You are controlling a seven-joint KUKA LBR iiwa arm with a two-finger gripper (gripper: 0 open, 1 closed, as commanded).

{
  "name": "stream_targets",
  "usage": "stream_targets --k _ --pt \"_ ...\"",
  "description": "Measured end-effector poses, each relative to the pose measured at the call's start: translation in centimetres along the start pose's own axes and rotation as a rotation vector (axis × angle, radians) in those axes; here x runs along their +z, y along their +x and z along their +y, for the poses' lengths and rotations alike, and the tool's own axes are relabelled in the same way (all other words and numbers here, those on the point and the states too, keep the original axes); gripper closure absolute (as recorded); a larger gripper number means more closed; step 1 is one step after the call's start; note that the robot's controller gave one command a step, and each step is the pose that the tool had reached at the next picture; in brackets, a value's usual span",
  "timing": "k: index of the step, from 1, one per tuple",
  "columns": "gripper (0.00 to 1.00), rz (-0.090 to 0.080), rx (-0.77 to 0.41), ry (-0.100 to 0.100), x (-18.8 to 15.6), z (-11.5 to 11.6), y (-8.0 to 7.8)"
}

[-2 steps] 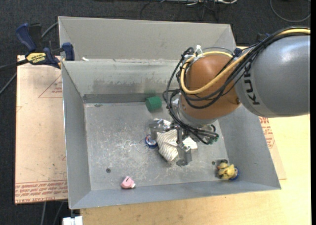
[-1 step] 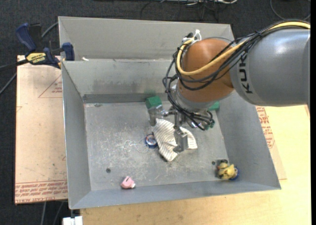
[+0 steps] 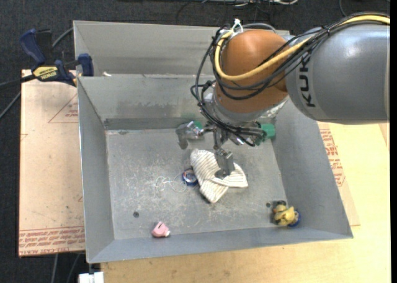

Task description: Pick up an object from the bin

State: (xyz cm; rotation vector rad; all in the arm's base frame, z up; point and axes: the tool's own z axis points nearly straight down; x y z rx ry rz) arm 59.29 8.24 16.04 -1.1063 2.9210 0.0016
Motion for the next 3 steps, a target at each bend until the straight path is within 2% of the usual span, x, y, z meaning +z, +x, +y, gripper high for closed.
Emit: stream_targets --k 1,2,3 --pt "0.0 0.002 -0.205 -0.006 3.7 3.7 2.8" --pt "0.0 -0.004 -0.18 0.002 2.5 1.0 3.1" --pt "0.0 -0.007 -0.444 0.002 -2.9 -5.0 0.6"
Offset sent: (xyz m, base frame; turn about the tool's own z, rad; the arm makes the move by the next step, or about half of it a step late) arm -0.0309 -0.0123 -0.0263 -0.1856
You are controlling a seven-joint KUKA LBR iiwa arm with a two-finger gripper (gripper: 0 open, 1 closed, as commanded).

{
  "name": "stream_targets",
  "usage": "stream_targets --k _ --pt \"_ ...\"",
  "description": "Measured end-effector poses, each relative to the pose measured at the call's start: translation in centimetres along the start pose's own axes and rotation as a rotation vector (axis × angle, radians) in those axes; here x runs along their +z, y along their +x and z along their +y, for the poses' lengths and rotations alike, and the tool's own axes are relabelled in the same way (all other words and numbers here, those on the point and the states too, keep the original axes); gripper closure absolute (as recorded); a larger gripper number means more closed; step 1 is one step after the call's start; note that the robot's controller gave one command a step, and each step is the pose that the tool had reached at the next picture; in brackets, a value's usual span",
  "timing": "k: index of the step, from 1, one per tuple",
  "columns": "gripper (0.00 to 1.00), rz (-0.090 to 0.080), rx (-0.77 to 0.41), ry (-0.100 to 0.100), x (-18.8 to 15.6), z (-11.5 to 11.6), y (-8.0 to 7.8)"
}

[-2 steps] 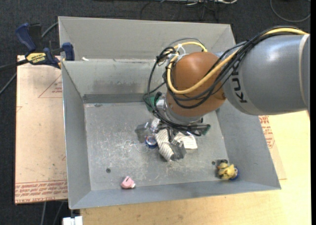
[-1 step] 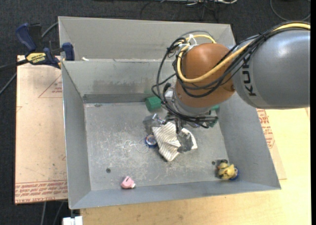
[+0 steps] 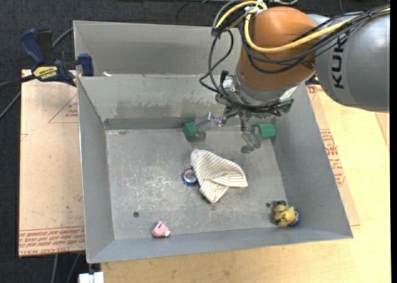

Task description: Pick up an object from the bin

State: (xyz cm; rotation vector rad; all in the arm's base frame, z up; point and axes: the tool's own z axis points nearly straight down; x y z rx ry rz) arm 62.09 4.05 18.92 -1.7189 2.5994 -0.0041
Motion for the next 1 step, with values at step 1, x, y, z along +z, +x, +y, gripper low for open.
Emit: stream_targets --k 1 --pt "0.0 0.003 0.318 -0.003 4.37 3.27 2.64"
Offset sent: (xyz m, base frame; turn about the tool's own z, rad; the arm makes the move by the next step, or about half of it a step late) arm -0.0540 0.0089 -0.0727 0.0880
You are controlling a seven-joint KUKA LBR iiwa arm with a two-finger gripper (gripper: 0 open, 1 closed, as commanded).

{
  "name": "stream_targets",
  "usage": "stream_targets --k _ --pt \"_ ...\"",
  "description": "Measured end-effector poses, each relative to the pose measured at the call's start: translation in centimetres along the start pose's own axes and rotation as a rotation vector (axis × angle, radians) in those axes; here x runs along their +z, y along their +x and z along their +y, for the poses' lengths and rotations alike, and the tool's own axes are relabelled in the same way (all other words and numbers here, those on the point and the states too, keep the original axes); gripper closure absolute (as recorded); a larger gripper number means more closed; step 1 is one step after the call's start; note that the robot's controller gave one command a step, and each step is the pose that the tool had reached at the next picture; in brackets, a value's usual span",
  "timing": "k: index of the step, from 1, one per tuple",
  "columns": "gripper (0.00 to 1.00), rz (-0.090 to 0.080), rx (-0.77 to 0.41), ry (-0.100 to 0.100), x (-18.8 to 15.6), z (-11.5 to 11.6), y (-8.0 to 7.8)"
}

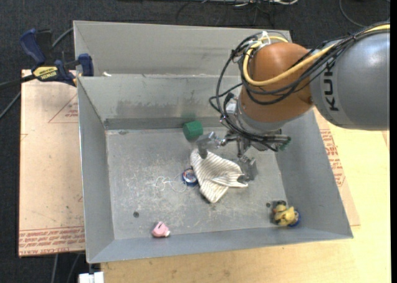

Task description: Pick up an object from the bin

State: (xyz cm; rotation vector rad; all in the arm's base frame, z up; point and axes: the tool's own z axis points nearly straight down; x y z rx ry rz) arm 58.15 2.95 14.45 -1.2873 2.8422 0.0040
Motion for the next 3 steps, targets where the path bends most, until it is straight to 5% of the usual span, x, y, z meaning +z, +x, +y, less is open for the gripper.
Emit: stream_targets --k 1,2,3 --pt "0.0 -0.004 -0.217 0.001 2.7 2.4 -0.5" --pt "1.0 -0.003 -0.409 0.0 6.2 1.8 0.4" --pt "1.0 -0.003 -0.409 0.0 6.2 1.8 0.4"
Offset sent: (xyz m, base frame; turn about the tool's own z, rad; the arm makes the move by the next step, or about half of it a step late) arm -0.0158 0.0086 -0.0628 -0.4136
